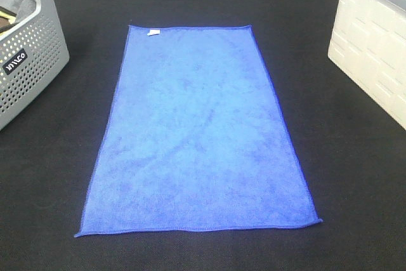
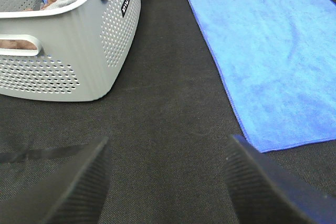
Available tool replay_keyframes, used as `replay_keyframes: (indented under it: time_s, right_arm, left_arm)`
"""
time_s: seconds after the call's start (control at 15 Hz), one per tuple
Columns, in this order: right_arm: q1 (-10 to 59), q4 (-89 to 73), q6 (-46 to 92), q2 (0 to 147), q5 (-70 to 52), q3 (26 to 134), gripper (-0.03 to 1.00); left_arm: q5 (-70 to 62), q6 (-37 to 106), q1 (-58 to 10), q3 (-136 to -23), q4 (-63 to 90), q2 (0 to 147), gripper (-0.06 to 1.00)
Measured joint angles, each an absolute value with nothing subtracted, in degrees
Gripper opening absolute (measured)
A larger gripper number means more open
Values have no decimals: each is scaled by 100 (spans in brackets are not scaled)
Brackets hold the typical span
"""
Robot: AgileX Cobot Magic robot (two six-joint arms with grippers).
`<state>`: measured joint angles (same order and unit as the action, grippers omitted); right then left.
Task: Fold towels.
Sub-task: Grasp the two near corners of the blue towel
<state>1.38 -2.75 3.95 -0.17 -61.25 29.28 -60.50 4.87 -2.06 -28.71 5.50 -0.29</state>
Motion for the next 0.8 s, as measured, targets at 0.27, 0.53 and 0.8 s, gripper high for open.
replay_keyframes:
  time_s: [0.27, 0.53, 0.8]
  right_arm:
    - [138, -275, 395, -17, -6125, 2928, 89]
    - [138, -275, 395, -17, -6125, 2928, 89]
    - [138, -275, 395, -17, -6125, 2928, 89]
  left_arm:
    - [-6050, 487, -206, -2871, 550, -29, 61]
    - [-6050, 487, -206, -2871, 550, -29, 61]
    - [-6050, 487, -206, -2871, 550, -29, 61]
